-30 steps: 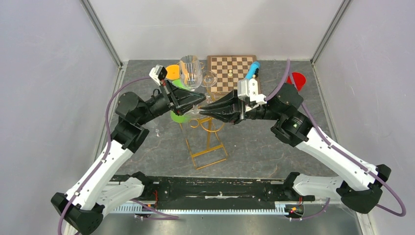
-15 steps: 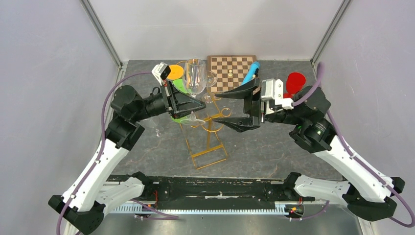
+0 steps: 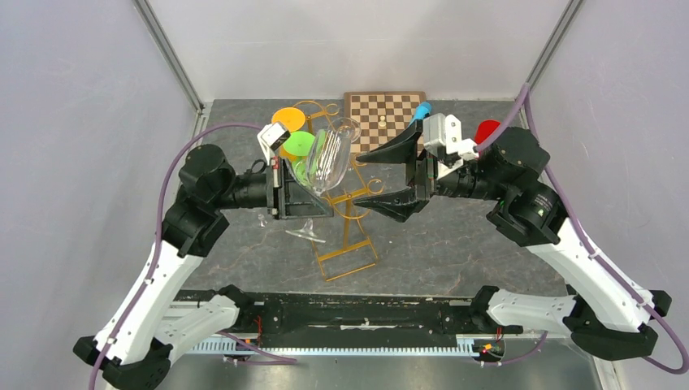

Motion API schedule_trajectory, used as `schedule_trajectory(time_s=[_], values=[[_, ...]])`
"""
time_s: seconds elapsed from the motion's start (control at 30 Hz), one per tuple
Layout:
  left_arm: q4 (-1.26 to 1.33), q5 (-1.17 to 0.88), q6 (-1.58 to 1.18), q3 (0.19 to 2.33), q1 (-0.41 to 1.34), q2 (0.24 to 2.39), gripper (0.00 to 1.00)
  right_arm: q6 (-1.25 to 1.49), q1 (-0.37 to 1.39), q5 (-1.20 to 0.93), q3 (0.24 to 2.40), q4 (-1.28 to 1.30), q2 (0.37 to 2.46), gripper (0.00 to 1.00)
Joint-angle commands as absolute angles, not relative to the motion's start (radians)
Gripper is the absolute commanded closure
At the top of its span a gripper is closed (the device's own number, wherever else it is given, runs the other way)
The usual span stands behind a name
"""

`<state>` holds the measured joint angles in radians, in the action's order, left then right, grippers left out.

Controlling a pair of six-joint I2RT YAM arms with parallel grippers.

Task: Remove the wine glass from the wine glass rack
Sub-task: Place the wine glass at the center of the board.

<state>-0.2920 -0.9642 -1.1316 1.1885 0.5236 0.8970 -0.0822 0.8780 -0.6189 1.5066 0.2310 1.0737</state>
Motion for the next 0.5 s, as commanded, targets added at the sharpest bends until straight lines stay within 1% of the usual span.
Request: schedule_trajectory(time_s=[0.0, 0.13, 0.3, 0.47], values=[[-0.372, -1.072, -0.954, 1.200, 0.522, 0.827, 0.98, -0.076, 0.878, -0.634, 1.590, 0.326, 1.089, 0.28], [-0.491, -1.122, -0.817, 1.209, 0.522, 0.800, 0.98, -0.085, 0.877, -0.632, 1.642, 0.406, 1.116, 0.28], [-0.678, -1.138, -0.616, 1.243, 0.522, 0.792, 0.98, -0.099, 0.878, -0.697, 1.696, 0.488, 1.151, 0.28], [-0.715, -1.146, -0.531, 1.210, 0.533, 0.774, 0.98, -0.134, 0.877, -0.751, 1.739, 0.559, 1.185, 0.30]])
